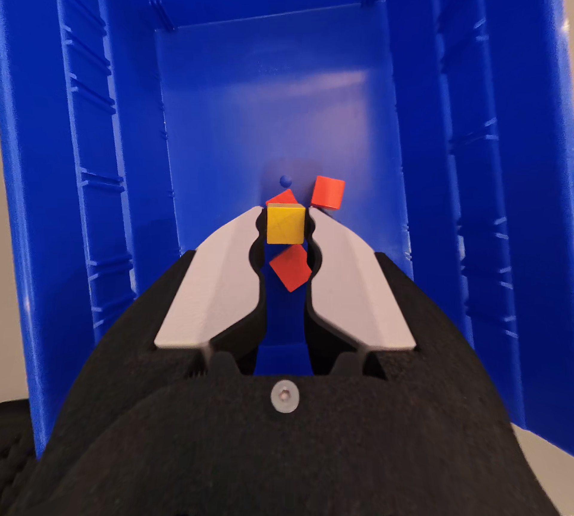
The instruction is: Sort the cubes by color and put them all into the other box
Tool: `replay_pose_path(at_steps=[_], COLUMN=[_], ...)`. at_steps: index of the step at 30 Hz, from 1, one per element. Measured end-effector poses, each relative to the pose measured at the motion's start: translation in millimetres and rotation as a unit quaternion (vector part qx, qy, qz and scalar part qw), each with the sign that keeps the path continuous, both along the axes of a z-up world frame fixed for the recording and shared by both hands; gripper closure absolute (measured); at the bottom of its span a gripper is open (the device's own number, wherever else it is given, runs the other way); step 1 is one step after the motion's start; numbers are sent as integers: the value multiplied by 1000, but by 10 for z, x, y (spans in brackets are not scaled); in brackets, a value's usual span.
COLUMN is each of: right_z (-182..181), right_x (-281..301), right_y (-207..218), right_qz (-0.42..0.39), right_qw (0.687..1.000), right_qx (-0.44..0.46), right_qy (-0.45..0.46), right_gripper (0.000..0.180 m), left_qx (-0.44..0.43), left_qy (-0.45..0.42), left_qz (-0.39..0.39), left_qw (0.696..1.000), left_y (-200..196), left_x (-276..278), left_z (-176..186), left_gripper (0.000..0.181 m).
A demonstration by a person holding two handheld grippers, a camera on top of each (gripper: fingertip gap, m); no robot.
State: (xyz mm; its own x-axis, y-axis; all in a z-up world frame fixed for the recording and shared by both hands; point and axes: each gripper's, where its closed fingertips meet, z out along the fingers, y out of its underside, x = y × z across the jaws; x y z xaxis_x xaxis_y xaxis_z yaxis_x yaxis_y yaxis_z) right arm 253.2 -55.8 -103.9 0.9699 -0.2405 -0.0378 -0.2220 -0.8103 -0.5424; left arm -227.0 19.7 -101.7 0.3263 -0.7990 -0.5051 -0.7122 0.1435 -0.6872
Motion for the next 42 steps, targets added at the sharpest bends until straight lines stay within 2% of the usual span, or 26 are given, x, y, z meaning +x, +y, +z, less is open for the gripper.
replay_pose_path(at_steps=[5, 13, 16, 22, 27, 32, 37, 42], right_z=[-72, 74, 357, 1214, 1860, 2272, 2445, 2393], right_x=[33, 51, 27, -259, -853, -1687, -2559, -3374], right_y=[-25, -32, 22, 247, 488, 719, 887, 958], right_qz=[-11, -15, -15, -2, 39, 99, 156, 213], right_qw=[1000, 1000, 998, 979, 950, 916, 879, 850], right_qx=[-15, -9, 25, 144, 236, 308, 372, 415], right_qy=[2, -24, -57, -142, -199, -237, -253, -244], right_gripper=[157, 144, 139, 132, 127, 121, 110, 108], left_qx=[-1, 1, 2, 8, 13, 19, 34, 47], left_qy=[0, -3, -3, -3, -9, -18, -33, -76], left_qz=[0, 3, 3, 7, 13, 25, 51, 122], left_qw=[1000, 1000, 1000, 1000, 1000, 999, 998, 988], left_y=[8, 24, 26, 37, 58, 104, 198, 400], left_x=[-5, -25, -31, -47, -70, -121, -232, -568], left_z=[2, 31, 45, 73, 128, 200, 366, 745], left_gripper=[148, 148, 148, 148, 148, 148, 149, 149])
